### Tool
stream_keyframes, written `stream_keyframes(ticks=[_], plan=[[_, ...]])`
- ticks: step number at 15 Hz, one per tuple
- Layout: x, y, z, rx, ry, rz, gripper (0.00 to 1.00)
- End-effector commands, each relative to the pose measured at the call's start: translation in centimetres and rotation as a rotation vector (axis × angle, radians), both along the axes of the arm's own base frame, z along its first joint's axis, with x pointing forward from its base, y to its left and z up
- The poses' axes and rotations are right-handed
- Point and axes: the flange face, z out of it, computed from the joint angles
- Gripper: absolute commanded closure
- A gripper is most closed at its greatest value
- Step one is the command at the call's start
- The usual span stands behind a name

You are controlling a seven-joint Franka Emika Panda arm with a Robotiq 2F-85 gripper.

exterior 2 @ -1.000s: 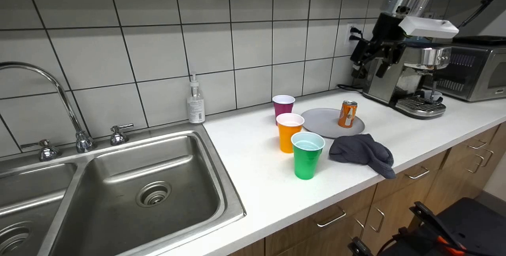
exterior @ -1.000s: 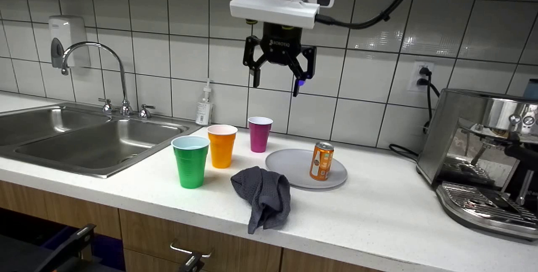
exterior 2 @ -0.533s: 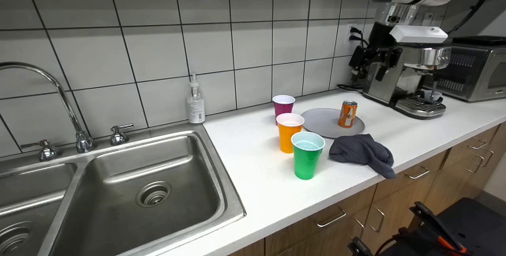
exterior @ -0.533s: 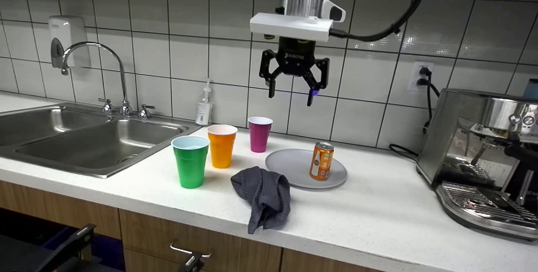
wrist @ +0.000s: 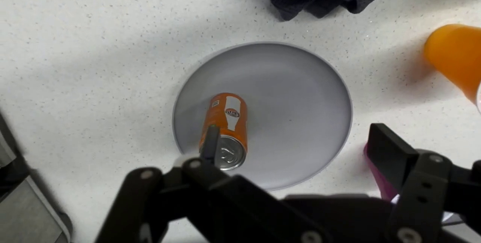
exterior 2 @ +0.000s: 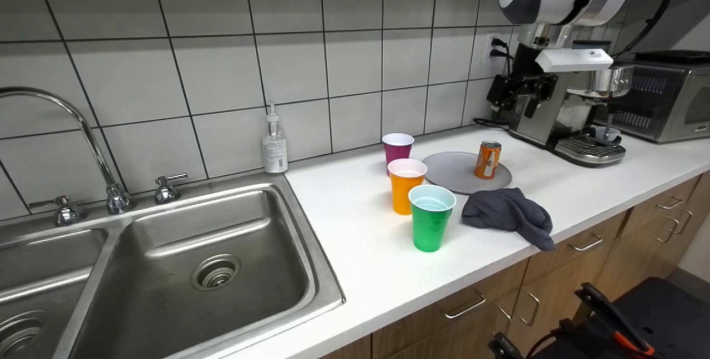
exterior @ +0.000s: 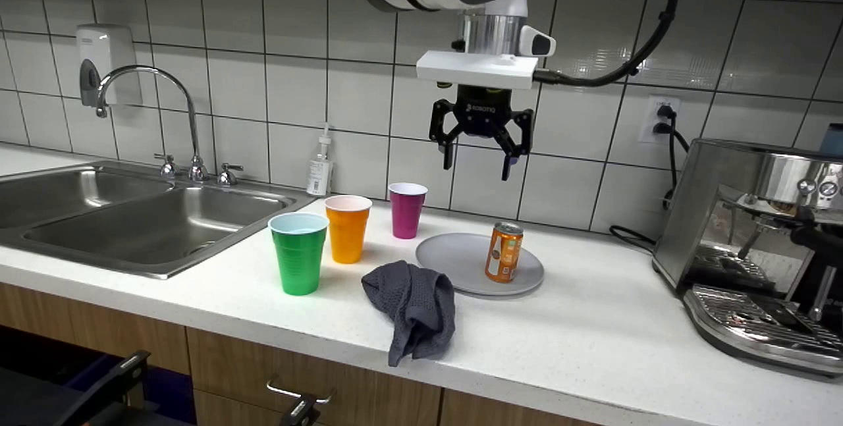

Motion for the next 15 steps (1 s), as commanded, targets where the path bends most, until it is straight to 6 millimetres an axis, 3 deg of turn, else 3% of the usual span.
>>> stream_keyframes(ticks=[1,15], plan=[[2.0,-1.0,-0.9,-0.008,-0.001,-0.034,0.0],[6.0,-4.1,-4.1,-0.013,0.05,-0.082,0.0]])
